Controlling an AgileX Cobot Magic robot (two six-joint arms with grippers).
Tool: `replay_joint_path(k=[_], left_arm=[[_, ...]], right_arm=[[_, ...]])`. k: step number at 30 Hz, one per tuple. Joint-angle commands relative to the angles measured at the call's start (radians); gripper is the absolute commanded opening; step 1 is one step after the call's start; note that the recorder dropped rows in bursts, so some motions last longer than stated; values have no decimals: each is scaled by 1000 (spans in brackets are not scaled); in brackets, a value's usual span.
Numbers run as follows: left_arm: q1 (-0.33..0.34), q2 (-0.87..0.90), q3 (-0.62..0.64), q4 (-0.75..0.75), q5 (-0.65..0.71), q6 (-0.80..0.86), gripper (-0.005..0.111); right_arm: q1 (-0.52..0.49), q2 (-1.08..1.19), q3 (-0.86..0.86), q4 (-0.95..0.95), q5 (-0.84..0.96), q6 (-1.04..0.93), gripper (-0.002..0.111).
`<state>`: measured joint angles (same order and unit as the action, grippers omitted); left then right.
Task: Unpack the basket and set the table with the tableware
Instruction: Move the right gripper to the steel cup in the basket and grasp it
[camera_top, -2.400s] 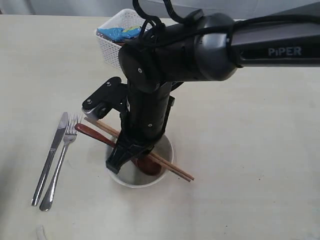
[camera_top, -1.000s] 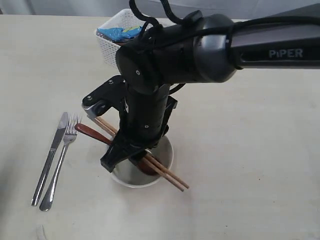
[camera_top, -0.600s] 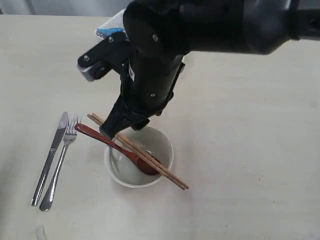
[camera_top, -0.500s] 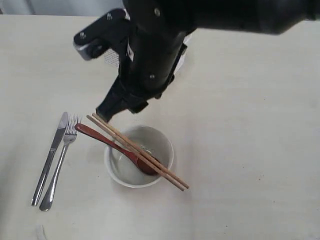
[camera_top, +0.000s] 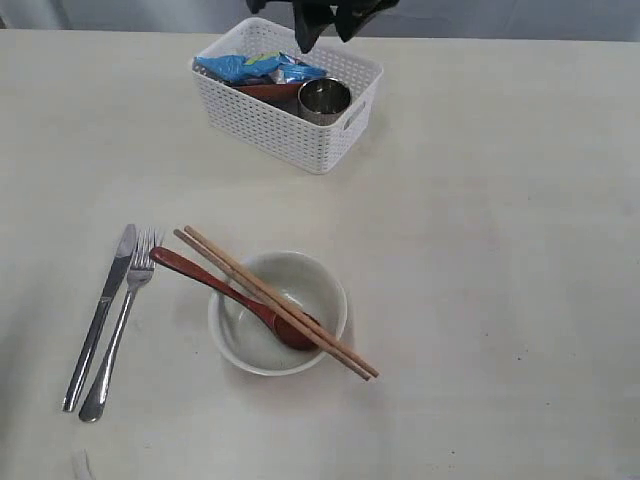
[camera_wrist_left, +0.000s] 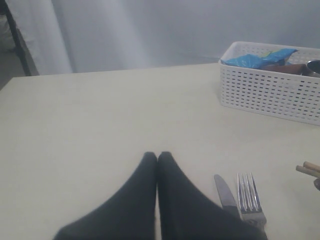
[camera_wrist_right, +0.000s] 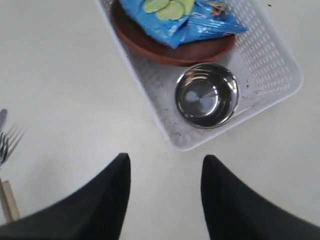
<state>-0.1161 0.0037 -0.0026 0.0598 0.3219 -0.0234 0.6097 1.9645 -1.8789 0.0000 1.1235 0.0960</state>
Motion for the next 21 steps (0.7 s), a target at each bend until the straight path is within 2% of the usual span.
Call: replay_joint_path(k=[1, 12, 21], left_arm=[[2, -4, 3, -6, -2, 1, 0], [2, -4, 3, -6, -2, 1, 0], [2, -4, 3, -6, -2, 1, 0]], right_arm=[[-66, 118, -111, 9, 62, 13, 44], [-107, 369, -342, 0, 97, -26, 44], [-107, 452, -366, -58, 62, -30, 44]])
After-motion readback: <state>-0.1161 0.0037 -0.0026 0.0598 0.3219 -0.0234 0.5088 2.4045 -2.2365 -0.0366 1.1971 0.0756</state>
